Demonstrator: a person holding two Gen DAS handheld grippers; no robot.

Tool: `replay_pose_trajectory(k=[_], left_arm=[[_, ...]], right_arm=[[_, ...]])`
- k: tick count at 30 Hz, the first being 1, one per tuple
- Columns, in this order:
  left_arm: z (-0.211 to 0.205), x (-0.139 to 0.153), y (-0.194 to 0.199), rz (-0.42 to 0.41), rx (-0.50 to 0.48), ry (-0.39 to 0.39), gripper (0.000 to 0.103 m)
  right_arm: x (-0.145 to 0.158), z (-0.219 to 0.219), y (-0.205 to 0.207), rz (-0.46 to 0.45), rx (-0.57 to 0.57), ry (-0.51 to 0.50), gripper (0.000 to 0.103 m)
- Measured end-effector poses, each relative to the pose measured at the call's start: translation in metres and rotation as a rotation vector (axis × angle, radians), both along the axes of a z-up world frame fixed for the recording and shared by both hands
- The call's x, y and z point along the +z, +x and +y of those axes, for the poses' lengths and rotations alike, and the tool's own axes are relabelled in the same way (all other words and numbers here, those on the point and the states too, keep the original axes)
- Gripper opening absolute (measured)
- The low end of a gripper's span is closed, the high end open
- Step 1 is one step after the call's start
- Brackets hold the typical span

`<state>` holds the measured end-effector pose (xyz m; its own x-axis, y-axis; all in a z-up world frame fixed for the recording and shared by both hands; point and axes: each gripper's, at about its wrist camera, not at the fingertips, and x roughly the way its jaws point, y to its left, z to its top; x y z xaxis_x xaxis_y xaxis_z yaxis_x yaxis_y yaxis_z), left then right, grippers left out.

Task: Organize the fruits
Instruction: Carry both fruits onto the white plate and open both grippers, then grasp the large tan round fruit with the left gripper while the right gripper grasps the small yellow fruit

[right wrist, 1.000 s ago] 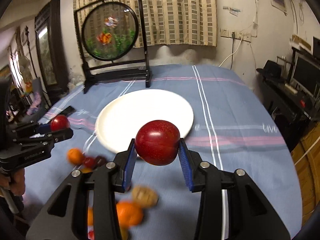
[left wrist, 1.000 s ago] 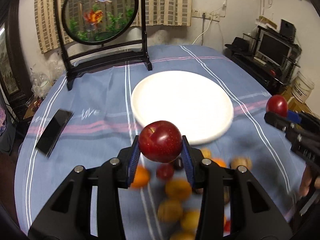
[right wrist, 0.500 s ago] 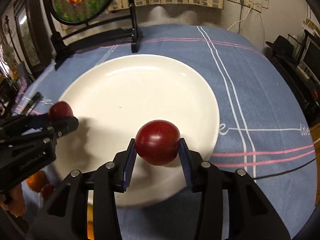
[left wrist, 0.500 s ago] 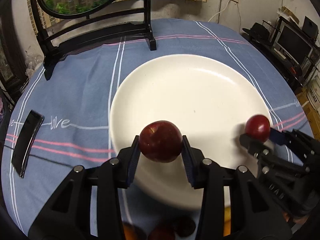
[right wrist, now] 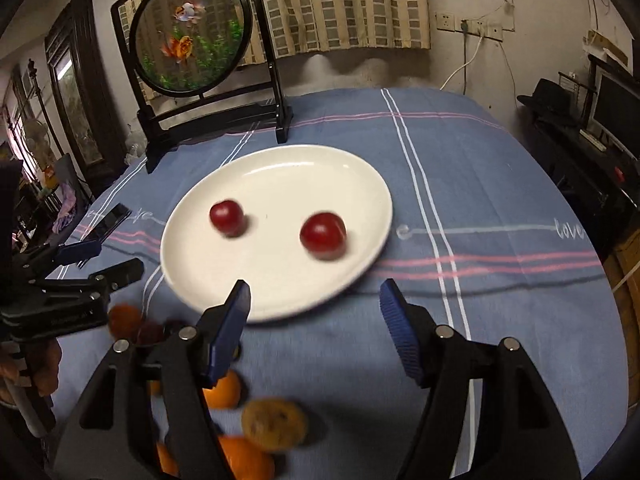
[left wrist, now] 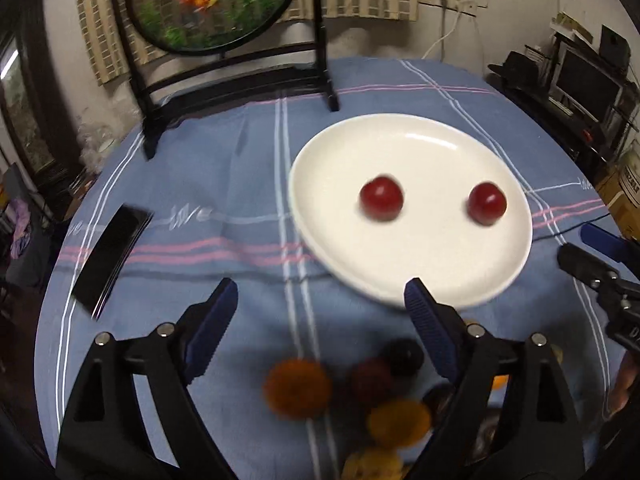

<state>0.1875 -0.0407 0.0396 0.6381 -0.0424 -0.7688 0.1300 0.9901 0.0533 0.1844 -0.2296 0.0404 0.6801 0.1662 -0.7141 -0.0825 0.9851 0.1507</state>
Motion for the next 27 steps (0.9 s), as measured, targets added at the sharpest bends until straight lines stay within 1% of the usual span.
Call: replay_pose_trajectory(k=[1,3,5,6,8,10,13,18,21,27], left_arm=[[0.006,0.0,-0.008,-0.007,0.005,-0.016,0.087],[0.016,-0.002,-0.031,-0.008,0.012,-0.057,0.087],[0.023,-0.006,-0.05,0.013,0.016,-0.081,0.088],[0.026,-0.01,-0.058,0.037,0.024,-0.077,0.09],[0.027,-0.016,-0.072,0.07,0.033,-0.057,0.092],[0.03,-0.021,-0.09,0.086,0.051,-0.039,0.093],[0.034,-0.025,-0.108,0.095,0.06,-0.05,0.094],[0.031,-0.027,-0.139,0.098,0.0,-0.076,0.094],[0.028,-0.03,-0.155,0.082,-0.019,-0.061,0.094],[0.028,-0.038,-0.169,0.099,-0.061,-0.076,0.094]], right_arm=[[-0.001,-0.001,-0.014,0.002,-0.003,-0.01,0.074],[-0.003,0.0,-0.033,-0.002,0.001,-0.035,0.074],[-0.007,0.003,-0.051,0.003,0.012,-0.057,0.074],[-0.01,0.005,-0.061,0.008,0.018,-0.068,0.074],[-0.014,0.005,-0.079,0.012,0.025,-0.072,0.074],[-0.018,0.005,-0.095,0.014,0.028,-0.061,0.074],[-0.022,0.003,-0.115,0.022,0.019,-0.03,0.074],[-0.029,0.002,-0.14,0.032,0.018,0.01,0.074],[-0.032,0.003,-0.151,0.04,0.038,0.023,0.074],[-0.034,0.008,-0.167,0.053,0.096,0.033,0.074]])
